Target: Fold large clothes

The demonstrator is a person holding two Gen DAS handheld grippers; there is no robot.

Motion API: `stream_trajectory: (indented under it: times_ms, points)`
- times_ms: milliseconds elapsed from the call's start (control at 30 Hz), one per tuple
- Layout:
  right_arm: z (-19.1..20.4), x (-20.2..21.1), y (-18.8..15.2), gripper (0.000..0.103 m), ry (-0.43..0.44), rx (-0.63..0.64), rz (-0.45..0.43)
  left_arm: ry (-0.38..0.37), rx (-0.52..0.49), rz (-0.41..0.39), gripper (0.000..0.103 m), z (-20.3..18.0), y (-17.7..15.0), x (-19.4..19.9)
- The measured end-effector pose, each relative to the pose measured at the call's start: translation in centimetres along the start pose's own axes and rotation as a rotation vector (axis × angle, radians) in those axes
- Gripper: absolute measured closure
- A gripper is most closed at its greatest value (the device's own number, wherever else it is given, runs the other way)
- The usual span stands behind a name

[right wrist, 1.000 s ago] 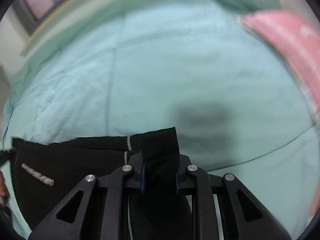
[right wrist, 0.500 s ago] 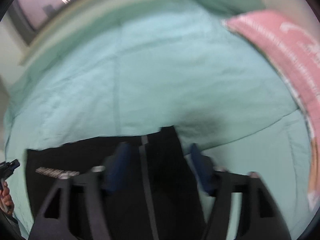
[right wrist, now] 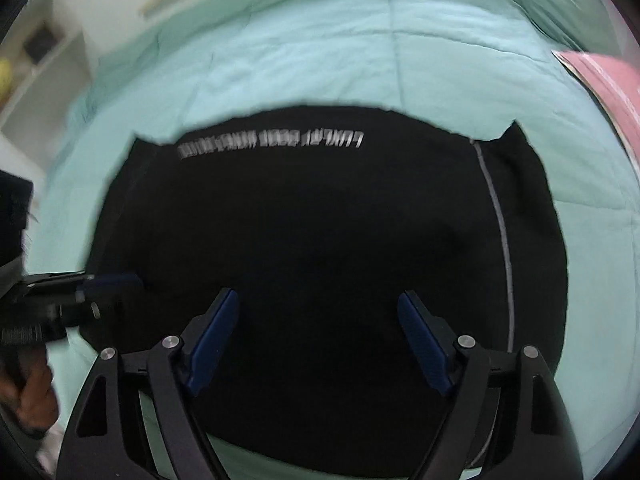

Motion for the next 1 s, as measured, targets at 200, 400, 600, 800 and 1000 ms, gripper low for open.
stream_trajectory:
  times_ms: [200,400,600,800,1000]
  points:
    - [-0.5,-6.4,-1.9,0.013,-0.035,-0.010,0.079,-0.005,0.103,0.018,0.087,3.1,0.1,-3.4]
    - [-1.2,-2.4,0.1,0.022,0.041,-0.021,0.039,-0.056,0.109,0.045,0.088,2.7,1.2,1.1]
    - [-2.7,-2.1,5.7,0.022,-0.025,-0.025,-0.069,0.052,0.054,-0.094,0.082,2.1,5.4,3.0]
    - [-4.6,-9.7,6.7,0.015,-0.037,-0.049,0.058,0.058,0.168,-0.002,0.081,5.7,7.6,-2.8]
    - [-4.1,-5.0,6.4,0.020,0.005,-0.046,0.013,0.008,0.079,-0.012,0.081,4.8,6.1,2.0]
Point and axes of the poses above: each gripper's, at about its wrist camera, not at the fingertips, and x roughly against the way its jaws point, z to its left, y to its top, the point moved 2 cm from there along -x, roughly the way its jaws point, and after that the axes turned 8 degrees about x, right-handed, at the moved point
